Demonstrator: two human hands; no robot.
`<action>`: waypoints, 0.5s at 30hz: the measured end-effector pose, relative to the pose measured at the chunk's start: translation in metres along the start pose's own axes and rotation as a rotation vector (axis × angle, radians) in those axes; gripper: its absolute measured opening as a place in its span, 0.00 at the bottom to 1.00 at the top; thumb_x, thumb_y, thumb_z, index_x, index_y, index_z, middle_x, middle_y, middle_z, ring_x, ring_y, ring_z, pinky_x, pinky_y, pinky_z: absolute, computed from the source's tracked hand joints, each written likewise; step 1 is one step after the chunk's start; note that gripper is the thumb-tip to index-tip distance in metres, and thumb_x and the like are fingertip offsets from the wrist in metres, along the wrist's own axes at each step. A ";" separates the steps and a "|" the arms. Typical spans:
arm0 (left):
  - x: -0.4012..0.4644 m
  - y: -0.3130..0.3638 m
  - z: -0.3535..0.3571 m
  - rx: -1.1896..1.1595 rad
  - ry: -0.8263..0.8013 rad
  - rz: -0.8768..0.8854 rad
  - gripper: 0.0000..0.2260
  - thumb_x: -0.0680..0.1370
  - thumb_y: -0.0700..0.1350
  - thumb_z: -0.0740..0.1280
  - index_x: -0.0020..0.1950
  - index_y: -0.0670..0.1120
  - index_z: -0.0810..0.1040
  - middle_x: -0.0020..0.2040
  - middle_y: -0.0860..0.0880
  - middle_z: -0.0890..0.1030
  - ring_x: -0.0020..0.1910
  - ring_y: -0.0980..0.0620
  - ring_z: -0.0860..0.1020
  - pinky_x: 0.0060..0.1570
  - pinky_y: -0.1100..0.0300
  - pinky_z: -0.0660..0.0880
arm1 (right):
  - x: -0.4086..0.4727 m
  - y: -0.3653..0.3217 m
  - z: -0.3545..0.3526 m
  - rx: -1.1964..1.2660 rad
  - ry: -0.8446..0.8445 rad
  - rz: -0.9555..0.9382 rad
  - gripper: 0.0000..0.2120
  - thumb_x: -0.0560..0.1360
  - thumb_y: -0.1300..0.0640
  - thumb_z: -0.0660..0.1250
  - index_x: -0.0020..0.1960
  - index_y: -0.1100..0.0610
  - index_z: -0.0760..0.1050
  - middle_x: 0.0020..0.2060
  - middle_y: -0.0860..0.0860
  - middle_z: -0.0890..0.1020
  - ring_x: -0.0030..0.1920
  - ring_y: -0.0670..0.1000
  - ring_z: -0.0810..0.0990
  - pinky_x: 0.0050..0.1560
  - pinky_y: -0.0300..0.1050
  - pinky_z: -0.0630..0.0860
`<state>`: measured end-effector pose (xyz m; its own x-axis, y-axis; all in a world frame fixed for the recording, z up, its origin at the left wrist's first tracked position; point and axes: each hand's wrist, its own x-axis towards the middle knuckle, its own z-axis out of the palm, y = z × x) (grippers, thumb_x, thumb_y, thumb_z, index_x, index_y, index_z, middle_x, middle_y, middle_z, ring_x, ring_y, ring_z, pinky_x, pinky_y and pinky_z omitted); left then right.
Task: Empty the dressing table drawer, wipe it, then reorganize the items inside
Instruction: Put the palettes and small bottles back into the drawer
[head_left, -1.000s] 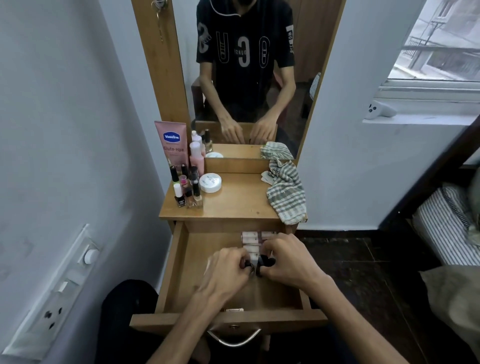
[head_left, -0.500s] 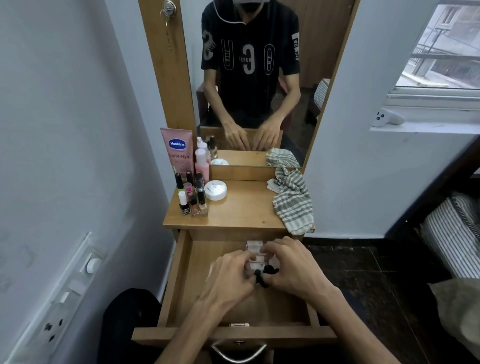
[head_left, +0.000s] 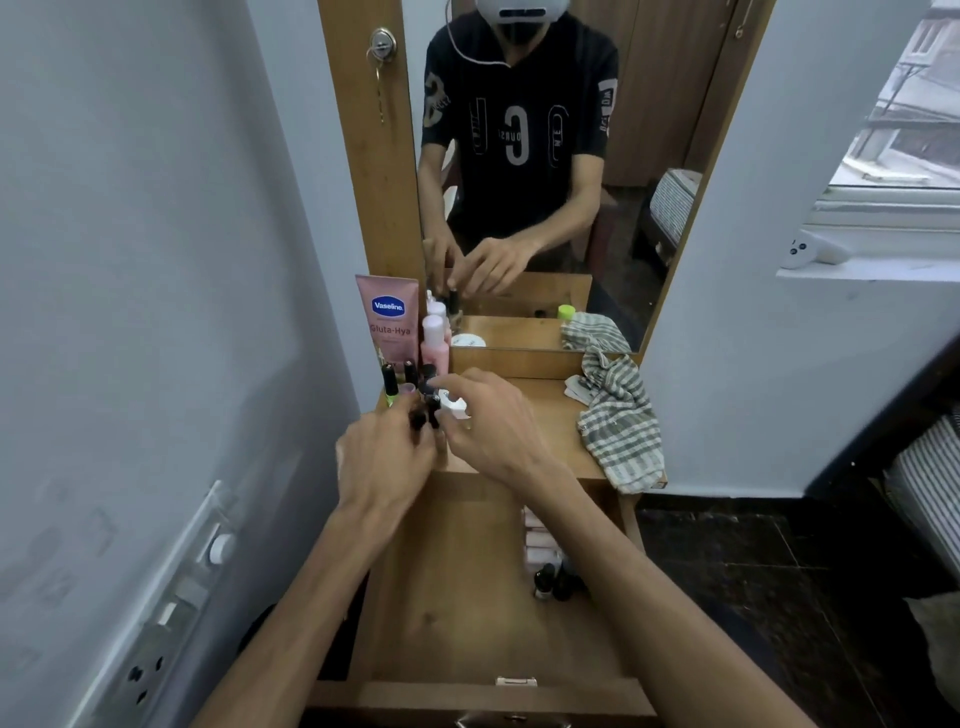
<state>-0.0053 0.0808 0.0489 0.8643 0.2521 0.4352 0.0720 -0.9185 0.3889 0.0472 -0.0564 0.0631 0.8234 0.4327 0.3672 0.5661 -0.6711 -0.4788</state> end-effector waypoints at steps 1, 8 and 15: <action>0.003 -0.001 0.002 0.041 -0.022 0.005 0.17 0.79 0.50 0.67 0.68 0.50 0.79 0.44 0.42 0.86 0.43 0.37 0.84 0.39 0.49 0.79 | 0.005 -0.002 0.003 -0.015 -0.007 -0.008 0.19 0.79 0.54 0.69 0.69 0.51 0.80 0.57 0.51 0.83 0.57 0.54 0.80 0.53 0.50 0.78; 0.000 0.003 0.005 0.055 -0.058 0.013 0.10 0.78 0.45 0.67 0.58 0.47 0.81 0.40 0.44 0.84 0.38 0.41 0.82 0.36 0.54 0.74 | 0.012 0.003 0.005 -0.017 -0.023 -0.020 0.10 0.77 0.57 0.72 0.58 0.53 0.84 0.52 0.50 0.86 0.50 0.52 0.82 0.51 0.51 0.80; -0.032 0.019 -0.011 -0.148 -0.042 0.011 0.05 0.72 0.46 0.72 0.45 0.51 0.78 0.31 0.54 0.79 0.33 0.50 0.79 0.36 0.53 0.78 | -0.031 0.017 -0.029 0.074 -0.019 0.010 0.07 0.74 0.56 0.75 0.52 0.51 0.86 0.41 0.41 0.84 0.38 0.43 0.79 0.40 0.40 0.75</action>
<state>-0.0366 0.0588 0.0514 0.8851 0.2261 0.4069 -0.0095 -0.8652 0.5013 0.0303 -0.0991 0.0668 0.8295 0.4379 0.3468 0.5583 -0.6294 -0.5406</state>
